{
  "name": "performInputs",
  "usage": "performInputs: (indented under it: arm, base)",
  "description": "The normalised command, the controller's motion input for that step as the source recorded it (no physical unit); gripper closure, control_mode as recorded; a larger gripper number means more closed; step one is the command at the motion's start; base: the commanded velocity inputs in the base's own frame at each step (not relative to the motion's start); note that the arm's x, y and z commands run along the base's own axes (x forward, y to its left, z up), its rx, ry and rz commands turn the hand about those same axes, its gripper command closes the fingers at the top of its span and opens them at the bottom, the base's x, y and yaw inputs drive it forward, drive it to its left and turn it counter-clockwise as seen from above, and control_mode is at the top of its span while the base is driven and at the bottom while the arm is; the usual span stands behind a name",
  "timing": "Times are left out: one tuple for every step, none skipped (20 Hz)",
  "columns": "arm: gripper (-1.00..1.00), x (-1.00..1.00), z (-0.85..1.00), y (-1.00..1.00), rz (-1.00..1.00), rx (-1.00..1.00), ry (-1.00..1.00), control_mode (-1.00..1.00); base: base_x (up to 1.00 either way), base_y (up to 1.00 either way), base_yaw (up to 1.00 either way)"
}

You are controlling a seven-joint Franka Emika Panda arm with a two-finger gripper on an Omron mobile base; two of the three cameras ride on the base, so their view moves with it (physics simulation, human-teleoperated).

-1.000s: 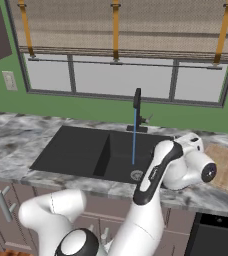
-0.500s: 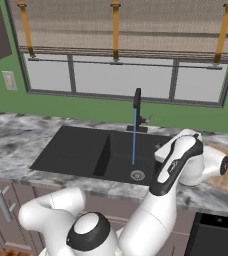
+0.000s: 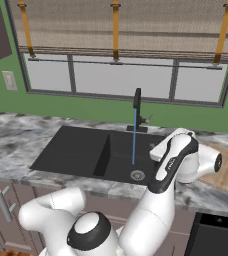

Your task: Pick the pear from the sink and place it on the cutting board to airdry. Then turn off the sink faucet.

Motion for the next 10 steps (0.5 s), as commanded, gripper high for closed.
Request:
performInputs:
  arm:
    - [-1.0,0.21,0.0,0.1,-0.02,0.0,0.0,-1.0]
    - [-1.0,0.22,0.0,0.16,-0.03,0.0,0.0,-1.0]
    - [-1.0,0.24,0.0,0.18,-0.03,0.0,0.0,-1.0]
    - [-1.0,0.25,0.0,0.22,-0.03,0.0,0.0,-1.0]
    - [-1.0,0.25,0.0,0.26,-0.03,0.0,0.0,-1.0]
    - [-1.0,0.27,0.0,0.28,-0.04,-0.01,0.0,-1.0]
    - [-1.0,0.34,0.0,0.32,-0.04,-0.02,0.0,-1.0]
    - [-1.0,0.36,0.0,0.33,-0.03,-0.03,0.0,-1.0]
    - [-1.0,0.38,0.0,0.3,-0.01,-0.01,0.0,-1.0]
    - [-1.0,0.43,0.0,0.25,0.0,0.0,0.0,-1.0]
  base:
    - [0.0,0.0,0.0]
    - [0.0,0.0,0.0]
    - [0.0,0.0,0.0]
    - [0.0,0.0,0.0]
    - [0.0,0.0,0.0]
    - [0.0,0.0,0.0]
    - [0.0,0.0,0.0]
    - [0.0,0.0,0.0]
    - [0.0,0.0,0.0]
    - [0.0,0.0,0.0]
